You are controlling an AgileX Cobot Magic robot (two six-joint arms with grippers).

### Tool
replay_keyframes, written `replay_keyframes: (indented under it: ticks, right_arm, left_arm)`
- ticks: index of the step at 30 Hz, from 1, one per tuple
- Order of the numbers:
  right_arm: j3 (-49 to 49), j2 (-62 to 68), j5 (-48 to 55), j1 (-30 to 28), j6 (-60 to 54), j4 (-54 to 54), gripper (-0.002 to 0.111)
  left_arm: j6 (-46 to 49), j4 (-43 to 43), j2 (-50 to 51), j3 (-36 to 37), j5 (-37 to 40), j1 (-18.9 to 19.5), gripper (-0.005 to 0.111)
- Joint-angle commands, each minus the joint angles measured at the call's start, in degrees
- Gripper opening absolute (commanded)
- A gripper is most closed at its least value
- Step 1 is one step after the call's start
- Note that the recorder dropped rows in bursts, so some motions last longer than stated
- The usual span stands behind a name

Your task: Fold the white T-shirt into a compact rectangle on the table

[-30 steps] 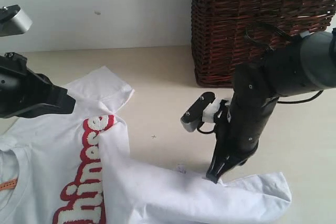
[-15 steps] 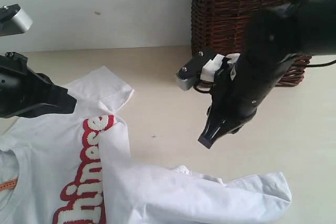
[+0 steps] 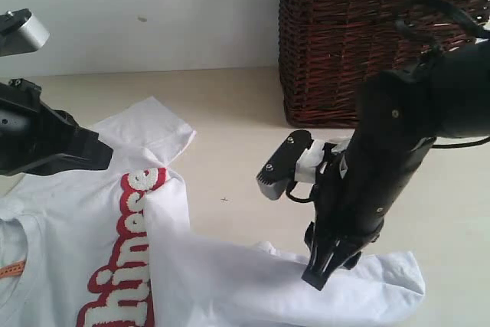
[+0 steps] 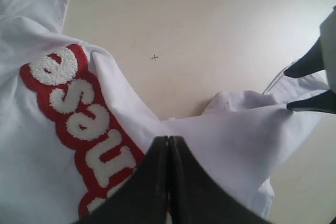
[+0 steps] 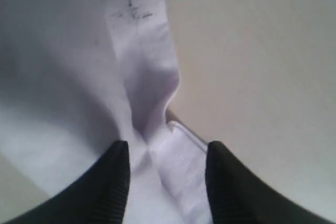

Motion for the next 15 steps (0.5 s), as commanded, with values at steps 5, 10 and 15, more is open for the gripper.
replay_keyframes:
  ticks: [5, 10, 15]
  right_arm:
    - [-3.8, 3.6, 3.5, 4.4, 7.8, -11.2, 0.0]
    - [-7.7, -1.4, 8.8, 4.5, 9.3, -15.5, 0.0]
    - [-7.6, -5.3, 9.0, 4.5, 8.6, -12.4, 0.0]
  left_arm:
    - [0.5, -1.4, -0.5, 0.0, 0.2, -0.4, 0.0]
    - [0.7, -1.4, -0.5, 0.0, 0.5, -0.4, 0.0]
    - [0.7, -1.4, -0.5, 0.0, 0.5, -0.4, 0.0]
